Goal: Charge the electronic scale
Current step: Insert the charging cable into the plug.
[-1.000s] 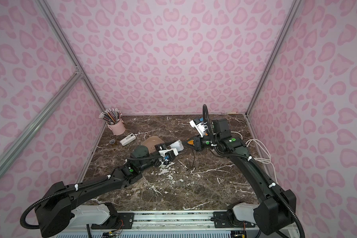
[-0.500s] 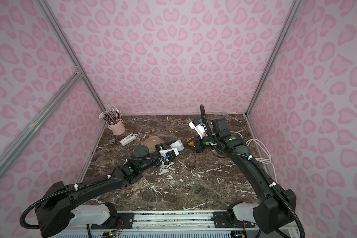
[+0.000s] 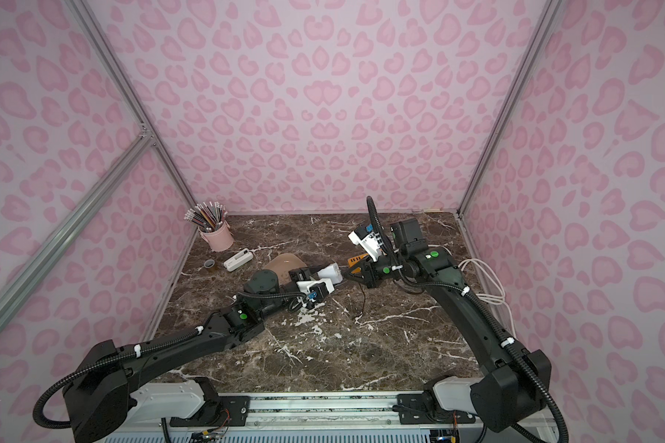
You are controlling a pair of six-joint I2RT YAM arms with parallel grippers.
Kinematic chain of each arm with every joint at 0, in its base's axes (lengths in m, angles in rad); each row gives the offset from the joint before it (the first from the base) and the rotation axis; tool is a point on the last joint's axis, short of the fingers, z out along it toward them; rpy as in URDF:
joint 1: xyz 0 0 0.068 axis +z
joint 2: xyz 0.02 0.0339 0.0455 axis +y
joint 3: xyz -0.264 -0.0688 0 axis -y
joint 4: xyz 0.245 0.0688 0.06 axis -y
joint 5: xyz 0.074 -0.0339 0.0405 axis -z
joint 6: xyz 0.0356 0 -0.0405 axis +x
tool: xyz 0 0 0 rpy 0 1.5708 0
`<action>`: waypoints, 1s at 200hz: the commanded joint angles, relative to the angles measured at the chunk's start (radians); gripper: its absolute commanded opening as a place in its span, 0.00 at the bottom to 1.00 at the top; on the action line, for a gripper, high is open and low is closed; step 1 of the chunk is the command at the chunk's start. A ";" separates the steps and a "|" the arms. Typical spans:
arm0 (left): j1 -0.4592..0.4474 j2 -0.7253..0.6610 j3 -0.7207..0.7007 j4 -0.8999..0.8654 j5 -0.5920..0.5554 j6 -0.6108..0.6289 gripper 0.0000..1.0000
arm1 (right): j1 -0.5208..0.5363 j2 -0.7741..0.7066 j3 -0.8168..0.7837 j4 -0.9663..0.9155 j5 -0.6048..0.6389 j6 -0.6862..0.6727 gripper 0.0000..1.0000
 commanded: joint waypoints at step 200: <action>-0.026 -0.049 -0.010 0.104 0.030 0.014 0.28 | 0.072 -0.019 -0.029 0.117 0.066 0.013 0.44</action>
